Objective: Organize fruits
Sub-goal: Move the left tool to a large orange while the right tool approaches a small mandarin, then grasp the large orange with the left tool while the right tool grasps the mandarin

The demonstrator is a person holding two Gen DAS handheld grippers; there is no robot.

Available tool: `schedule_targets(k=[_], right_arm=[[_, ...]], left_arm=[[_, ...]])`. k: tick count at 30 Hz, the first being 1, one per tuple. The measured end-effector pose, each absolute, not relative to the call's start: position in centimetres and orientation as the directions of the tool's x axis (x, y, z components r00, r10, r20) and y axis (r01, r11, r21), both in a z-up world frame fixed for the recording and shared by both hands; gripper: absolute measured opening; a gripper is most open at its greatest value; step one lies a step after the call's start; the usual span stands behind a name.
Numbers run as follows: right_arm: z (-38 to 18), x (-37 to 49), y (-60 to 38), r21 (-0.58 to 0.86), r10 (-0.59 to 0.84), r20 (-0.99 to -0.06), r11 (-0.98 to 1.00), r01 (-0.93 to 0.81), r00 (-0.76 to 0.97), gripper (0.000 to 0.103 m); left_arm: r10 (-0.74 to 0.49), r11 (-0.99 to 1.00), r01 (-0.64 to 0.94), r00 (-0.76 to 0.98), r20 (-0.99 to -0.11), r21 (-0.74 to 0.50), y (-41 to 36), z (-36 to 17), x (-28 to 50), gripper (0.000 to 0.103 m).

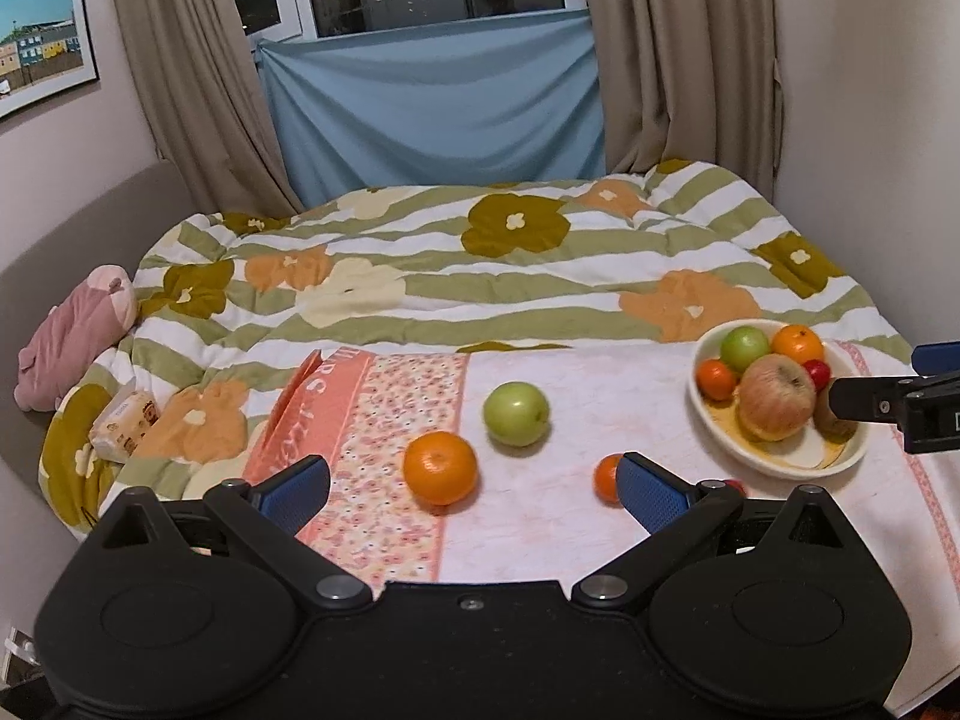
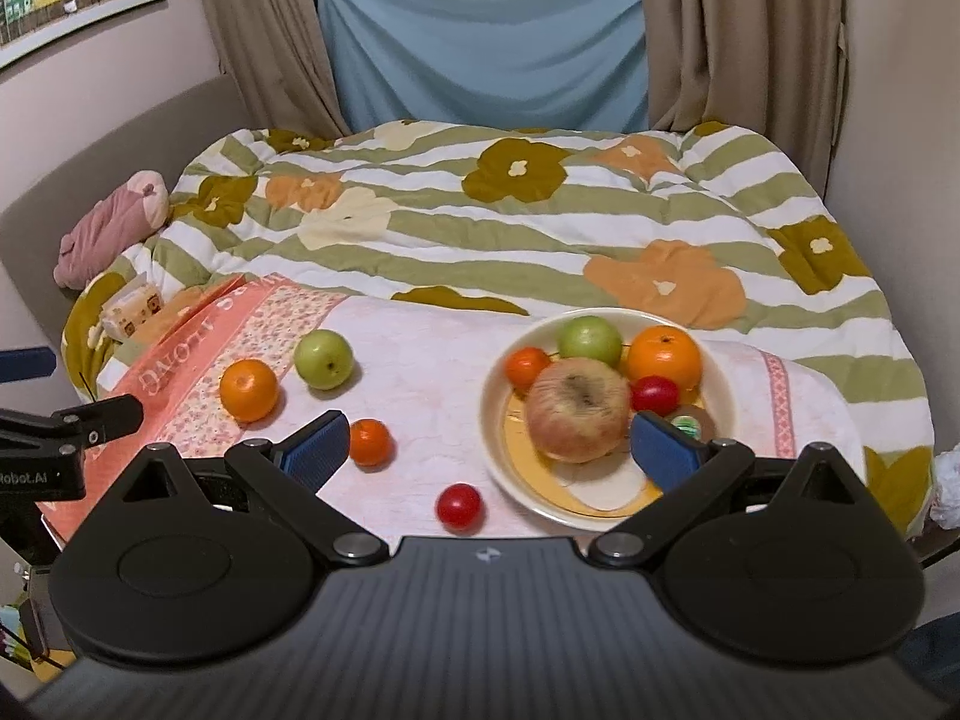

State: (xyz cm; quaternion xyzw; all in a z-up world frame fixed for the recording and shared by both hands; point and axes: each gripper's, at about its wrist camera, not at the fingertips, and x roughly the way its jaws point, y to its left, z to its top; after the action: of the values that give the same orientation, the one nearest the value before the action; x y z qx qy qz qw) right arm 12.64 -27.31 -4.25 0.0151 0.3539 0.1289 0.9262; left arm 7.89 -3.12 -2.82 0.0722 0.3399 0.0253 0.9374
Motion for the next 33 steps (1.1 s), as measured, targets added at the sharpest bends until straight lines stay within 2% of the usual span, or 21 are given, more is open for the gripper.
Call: schedule_targets(k=[16,21,26,28,30,33], right_arm=[[-9.1,16.0,-17.5,0.107,0.169,-0.716,0.985,-0.134,0.677,0.103],[-11.3,17.5,-15.5,0.11,0.137,-0.738,0.99,-0.082,0.661,0.103],[-13.5,19.1,-14.1,0.115,0.107,-0.76,0.993,-0.029,0.642,0.103],[-14.3,19.6,-13.5,0.105,0.093,-0.768,0.994,-0.018,0.634,0.103],[-15.0,20.0,-13.1,0.093,0.077,-0.775,0.996,-0.008,0.627,0.103],[-15.8,20.4,-12.6,0.085,0.064,-0.784,0.996,0.005,0.618,0.103]], left_arm=[[-0.035,0.961,0.217,0.706,-0.707,0.169,4.1,-7.3,15.2,0.102],[-0.088,0.927,0.323,0.679,-0.728,0.189,4.7,-9.7,18.0,0.094],[-0.136,0.878,0.433,0.633,-0.763,0.203,4.6,-12.7,20.0,0.091],[-0.15,0.858,0.471,0.609,-0.779,0.203,4.5,-13.7,20.6,0.086],[-0.159,0.846,0.495,0.59,-0.792,0.199,4.5,-14.5,21.0,0.079],[-0.172,0.841,0.508,0.576,-0.799,0.186,4.7,-15.1,21.4,0.078]])
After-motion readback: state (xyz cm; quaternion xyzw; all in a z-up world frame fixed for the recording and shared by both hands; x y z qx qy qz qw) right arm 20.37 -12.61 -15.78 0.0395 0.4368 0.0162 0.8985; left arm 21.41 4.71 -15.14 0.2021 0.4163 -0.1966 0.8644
